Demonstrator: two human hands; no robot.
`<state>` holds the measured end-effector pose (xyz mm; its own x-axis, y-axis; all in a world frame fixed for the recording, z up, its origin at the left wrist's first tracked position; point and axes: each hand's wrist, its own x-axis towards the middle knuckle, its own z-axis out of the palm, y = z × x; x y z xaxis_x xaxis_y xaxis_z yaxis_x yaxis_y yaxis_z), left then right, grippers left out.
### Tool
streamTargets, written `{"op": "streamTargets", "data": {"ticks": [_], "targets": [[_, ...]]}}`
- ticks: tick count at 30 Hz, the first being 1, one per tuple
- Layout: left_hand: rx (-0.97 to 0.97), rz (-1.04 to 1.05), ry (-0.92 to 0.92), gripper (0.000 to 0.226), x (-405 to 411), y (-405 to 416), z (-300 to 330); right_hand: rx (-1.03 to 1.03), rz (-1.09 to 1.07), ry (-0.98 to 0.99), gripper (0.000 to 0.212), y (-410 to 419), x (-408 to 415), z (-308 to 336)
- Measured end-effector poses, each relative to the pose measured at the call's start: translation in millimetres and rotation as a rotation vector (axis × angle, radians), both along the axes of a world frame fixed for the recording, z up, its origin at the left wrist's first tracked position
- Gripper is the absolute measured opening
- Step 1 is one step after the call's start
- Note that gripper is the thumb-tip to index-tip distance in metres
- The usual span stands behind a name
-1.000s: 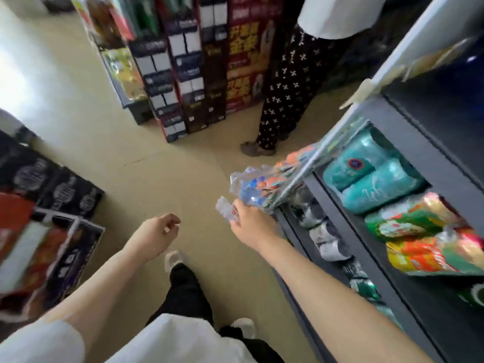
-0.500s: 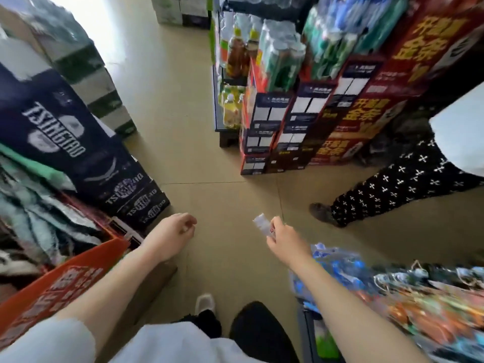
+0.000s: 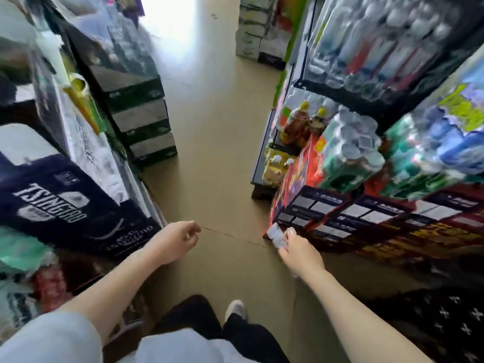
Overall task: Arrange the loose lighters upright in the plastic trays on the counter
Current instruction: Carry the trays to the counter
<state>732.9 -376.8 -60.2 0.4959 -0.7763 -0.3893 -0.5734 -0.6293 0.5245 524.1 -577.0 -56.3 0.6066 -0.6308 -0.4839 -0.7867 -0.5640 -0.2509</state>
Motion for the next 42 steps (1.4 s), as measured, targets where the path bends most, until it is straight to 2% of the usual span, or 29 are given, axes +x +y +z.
{"op": "streamTargets", "data": {"ticks": [5,8,13,18,24,28,32,37,42], "targets": [[0.201,0.113,-0.021,0.025,77.7,-27.8,-19.1,0.022,0.191,-0.188,0.016,-65.5,115.5,25.1],[0.241,0.159,-0.014,0.025,122.1,-57.1,-27.3,0.039,0.281,-0.262,0.016,-98.8,184.1,32.9],[0.215,0.234,0.054,0.027,212.3,-124.8,-39.5,0.0,0.353,-0.254,0.016,-158.0,296.1,33.9],[0.137,0.271,0.057,0.027,315.2,-198.1,-23.6,-0.001,0.331,-0.138,0.012,-227.6,399.2,21.8],[-0.001,0.225,-0.018,0.028,437.6,-304.3,15.4,0.029,0.123,0.011,0.011,-323.9,507.2,-26.3],[0.022,0.183,-0.064,0.028,529.3,-358.6,22.8,0.092,0.039,0.014,0.016,-379.5,605.6,-46.2],[0.063,0.276,-0.049,0.028,616.7,-390.9,21.4,0.141,0.091,-0.086,0.013,-430.1,711.3,-30.1],[0.046,0.458,-0.015,0.026,720.6,-423.1,17.4,0.196,0.237,-0.285,0.027,-483.0,840.7,15.5],[0.012,0.553,-0.019,0.024,833.0,-458.5,2.9,0.126,0.378,-0.323,0.015,-523.2,976.1,20.8]]}}
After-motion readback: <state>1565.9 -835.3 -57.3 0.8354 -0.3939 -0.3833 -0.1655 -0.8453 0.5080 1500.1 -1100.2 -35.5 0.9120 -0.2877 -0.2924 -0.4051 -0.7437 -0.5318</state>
